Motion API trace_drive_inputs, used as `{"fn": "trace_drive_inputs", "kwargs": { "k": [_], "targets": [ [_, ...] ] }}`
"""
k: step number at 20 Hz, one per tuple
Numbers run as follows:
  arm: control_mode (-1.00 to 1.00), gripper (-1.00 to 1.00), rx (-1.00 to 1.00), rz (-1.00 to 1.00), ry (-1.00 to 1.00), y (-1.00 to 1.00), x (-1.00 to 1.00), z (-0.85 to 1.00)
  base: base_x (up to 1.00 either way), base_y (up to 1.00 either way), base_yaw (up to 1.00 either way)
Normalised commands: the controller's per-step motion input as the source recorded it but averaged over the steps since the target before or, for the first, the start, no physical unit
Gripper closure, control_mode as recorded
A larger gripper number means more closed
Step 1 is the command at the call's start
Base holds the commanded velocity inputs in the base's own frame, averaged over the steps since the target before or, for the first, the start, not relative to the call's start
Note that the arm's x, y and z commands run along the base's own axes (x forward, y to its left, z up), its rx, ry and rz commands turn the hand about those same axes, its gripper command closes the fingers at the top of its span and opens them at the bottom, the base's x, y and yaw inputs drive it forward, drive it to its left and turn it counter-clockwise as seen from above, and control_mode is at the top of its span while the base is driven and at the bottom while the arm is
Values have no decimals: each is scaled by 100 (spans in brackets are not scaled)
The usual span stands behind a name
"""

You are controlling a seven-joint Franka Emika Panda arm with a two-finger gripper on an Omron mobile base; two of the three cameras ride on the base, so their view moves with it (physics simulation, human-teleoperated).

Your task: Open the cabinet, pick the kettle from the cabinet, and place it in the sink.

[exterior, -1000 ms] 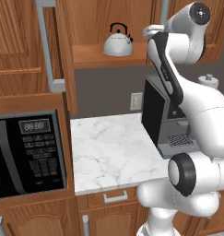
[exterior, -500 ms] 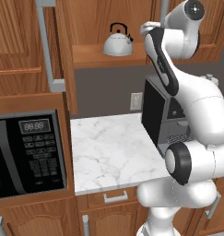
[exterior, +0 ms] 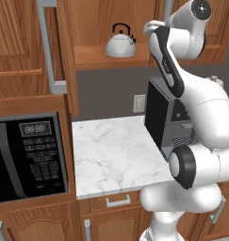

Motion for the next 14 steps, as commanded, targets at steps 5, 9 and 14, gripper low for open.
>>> {"fn": "trace_drive_inputs", "kwargs": {
  "k": [5, 9, 14],
  "targets": [
    [-100, 100, 8, 0, 0, 4, 1, -8, 0, 0, 0],
    [-100, 100, 8, 0, 0, 8, -2, -6, 0, 0, 0],
    [-100, 100, 7, 7, 0, 0, -22, -7, 0, 0, 0]
  ]
}}
